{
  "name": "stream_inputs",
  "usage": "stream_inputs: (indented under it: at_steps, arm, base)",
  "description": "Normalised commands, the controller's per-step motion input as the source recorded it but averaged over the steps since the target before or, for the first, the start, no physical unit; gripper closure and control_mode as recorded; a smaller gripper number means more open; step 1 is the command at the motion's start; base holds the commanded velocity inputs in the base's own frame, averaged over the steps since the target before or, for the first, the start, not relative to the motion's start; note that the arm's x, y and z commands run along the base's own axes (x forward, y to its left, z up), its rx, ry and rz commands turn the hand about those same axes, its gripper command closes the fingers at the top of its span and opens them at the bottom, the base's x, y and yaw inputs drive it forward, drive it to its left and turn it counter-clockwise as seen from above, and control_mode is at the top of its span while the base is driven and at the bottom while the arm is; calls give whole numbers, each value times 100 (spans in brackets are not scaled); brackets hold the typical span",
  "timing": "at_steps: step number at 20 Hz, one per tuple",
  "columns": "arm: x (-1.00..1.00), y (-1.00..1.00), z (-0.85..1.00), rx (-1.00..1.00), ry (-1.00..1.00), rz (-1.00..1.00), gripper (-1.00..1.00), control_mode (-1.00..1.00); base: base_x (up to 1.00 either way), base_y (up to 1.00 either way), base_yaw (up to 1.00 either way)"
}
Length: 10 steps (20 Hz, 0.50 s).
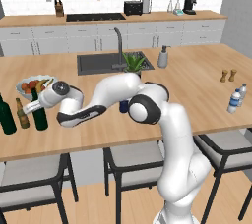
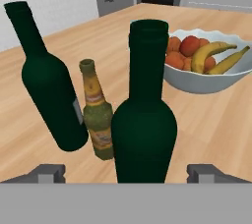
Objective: Move the plastic bottles in the middle to the plastics group, and the glass bottles in the middle to the glass group.
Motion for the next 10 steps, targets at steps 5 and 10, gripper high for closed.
stream_inputs:
  at_steps: [5,10]
  arm:
    - [-6,0,24,0,0,0,-100,-100]
    - [-33,-2,38,0,0,0,-100,-100]
  base:
    - [0,0,0]
    - [0,0,0]
